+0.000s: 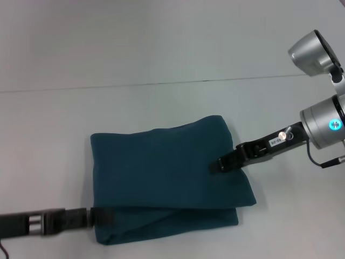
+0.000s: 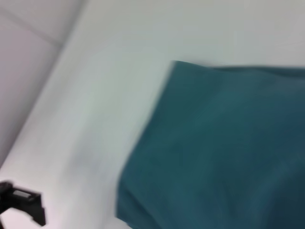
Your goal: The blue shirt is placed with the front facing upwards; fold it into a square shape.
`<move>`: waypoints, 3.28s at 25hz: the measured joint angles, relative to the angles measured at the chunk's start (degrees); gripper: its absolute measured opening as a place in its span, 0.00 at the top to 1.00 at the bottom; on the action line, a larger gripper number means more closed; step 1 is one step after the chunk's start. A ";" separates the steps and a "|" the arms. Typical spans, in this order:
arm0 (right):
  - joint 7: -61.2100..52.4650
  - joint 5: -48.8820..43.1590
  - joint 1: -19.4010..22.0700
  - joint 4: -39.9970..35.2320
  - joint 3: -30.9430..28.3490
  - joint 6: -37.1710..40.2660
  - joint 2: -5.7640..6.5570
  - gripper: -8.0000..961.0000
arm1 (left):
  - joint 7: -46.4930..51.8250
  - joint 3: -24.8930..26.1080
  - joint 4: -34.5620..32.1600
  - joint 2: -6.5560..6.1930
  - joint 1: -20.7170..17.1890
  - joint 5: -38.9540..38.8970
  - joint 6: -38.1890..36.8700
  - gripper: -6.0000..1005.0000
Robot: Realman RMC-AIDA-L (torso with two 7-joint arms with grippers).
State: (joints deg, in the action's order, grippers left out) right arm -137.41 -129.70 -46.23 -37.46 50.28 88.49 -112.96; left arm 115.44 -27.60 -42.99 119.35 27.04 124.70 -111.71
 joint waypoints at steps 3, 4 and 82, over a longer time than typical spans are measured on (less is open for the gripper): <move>12.24 5.32 1.77 -0.22 -0.32 0.37 -0.98 0.51 | -10.06 -0.33 -1.07 0.70 -1.74 0.01 -1.27 0.07; 15.26 7.19 2.58 -0.27 -0.40 0.45 -1.29 0.51 | -16.70 -0.44 -1.64 1.30 -3.14 0.02 -1.47 0.07; 64.72 24.77 19.12 20.33 -2.73 0.27 -6.67 0.03 | -46.28 4.05 8.71 4.13 -6.83 -0.68 6.59 0.07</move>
State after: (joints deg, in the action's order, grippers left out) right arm -72.68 -104.93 -27.11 -17.13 47.54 88.76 -119.62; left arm 69.16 -23.55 -34.28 123.48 20.21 124.02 -105.12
